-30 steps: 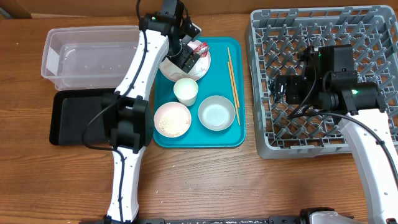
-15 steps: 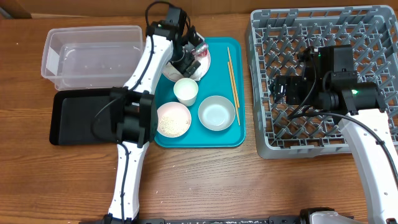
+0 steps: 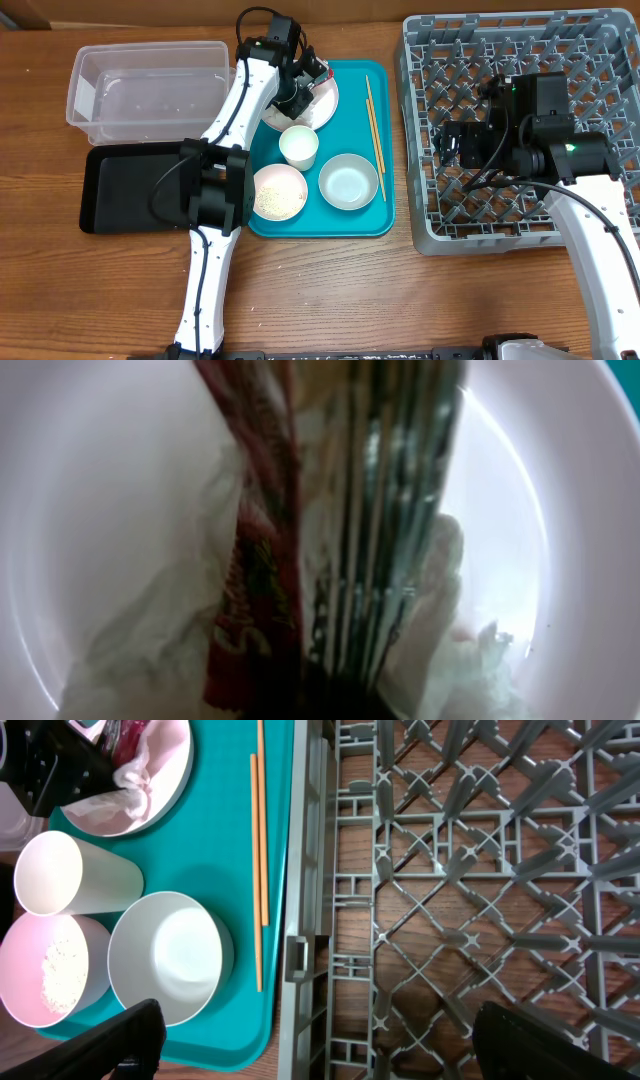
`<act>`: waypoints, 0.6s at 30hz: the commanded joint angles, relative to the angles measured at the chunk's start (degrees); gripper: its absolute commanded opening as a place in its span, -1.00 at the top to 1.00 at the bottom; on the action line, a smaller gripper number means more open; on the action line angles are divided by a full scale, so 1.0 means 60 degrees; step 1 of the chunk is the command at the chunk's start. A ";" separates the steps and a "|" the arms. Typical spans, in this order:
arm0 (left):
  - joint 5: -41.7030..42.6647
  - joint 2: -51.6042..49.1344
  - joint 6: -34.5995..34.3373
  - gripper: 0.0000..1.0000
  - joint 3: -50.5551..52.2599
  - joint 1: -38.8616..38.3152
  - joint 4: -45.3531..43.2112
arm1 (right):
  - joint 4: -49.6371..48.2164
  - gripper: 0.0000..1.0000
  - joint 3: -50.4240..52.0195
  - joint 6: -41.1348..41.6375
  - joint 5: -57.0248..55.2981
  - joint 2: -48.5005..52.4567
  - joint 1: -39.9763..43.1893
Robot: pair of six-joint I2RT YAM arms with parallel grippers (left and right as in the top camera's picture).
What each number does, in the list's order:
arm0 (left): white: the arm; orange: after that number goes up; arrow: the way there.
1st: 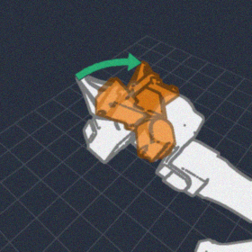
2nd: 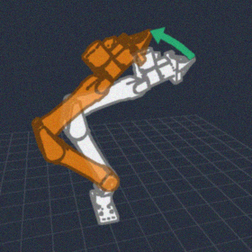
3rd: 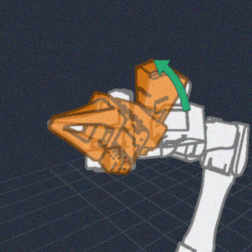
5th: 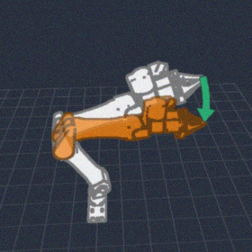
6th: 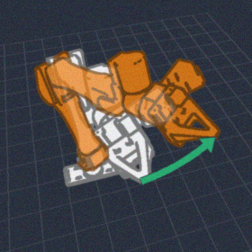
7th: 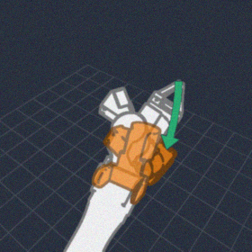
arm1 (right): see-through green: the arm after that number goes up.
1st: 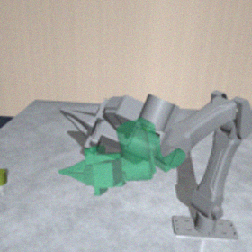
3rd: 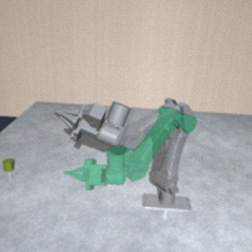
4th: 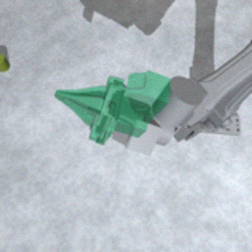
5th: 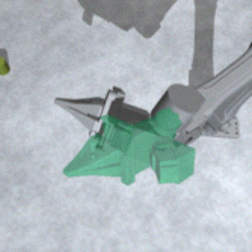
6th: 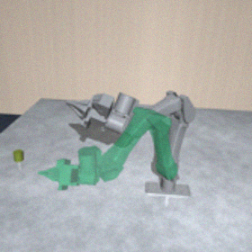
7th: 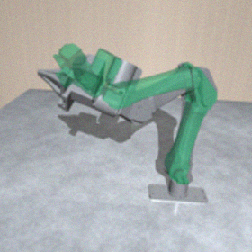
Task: Sort waste into correct bins and load items into the dishwasher
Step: 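Carry the wrapper and tissue left and drop them into the clear bin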
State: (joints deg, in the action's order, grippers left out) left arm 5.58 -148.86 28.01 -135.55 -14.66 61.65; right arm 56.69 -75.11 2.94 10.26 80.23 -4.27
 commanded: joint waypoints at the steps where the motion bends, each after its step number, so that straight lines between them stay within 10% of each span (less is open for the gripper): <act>1: -0.0437 0.0127 -0.0758 0.92 -0.0335 -0.0069 0.0164 | 0.0007 -0.99 -0.0280 -0.0055 0.0058 0.0011 -0.0062; 18: -0.1100 0.3832 -0.4717 0.93 -0.2623 0.1166 0.3115 | 0.0047 -0.94 -0.0280 0.0015 0.0171 0.0011 -0.0062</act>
State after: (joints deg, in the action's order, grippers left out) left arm 1.58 -129.80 8.23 -150.17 -11.27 78.37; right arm 56.99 -75.11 3.01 10.39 80.23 -4.27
